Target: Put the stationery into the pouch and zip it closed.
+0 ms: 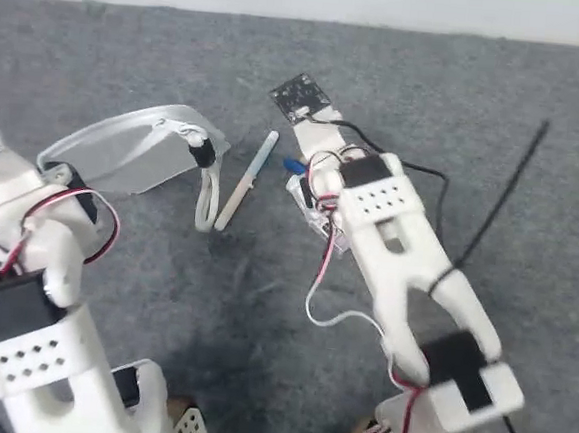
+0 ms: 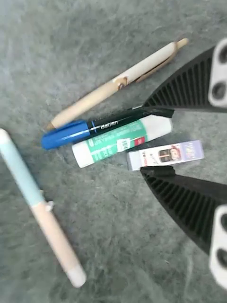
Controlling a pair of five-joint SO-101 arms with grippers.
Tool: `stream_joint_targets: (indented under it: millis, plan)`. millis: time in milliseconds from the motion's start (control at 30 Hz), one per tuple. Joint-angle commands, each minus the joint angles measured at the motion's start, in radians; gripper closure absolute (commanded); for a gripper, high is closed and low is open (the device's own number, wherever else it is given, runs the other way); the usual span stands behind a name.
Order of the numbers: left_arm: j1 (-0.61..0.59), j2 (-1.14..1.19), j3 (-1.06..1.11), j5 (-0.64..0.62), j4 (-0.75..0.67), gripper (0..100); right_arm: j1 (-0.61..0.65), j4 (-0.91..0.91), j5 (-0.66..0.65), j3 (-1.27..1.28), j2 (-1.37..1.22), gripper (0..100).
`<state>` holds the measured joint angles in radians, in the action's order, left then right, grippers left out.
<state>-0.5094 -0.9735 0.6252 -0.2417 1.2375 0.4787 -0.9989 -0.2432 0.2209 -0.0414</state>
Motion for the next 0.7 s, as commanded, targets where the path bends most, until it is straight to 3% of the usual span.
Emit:
stream_joint_targets:
  millis: [0,367,667]
  plan:
    - [-0.005,0.012,0.007,-0.012,-0.017,99,0.019,0.010,-0.048,-0.149,-0.085,83.6]
    - [-0.005,0.012,0.008,-0.012,-0.014,99,0.013,0.010,-0.049,-0.382,-0.352,83.7]
    - [-0.005,0.012,0.007,-0.012,-0.015,99,0.019,0.010,-0.104,-0.396,-0.404,83.7]
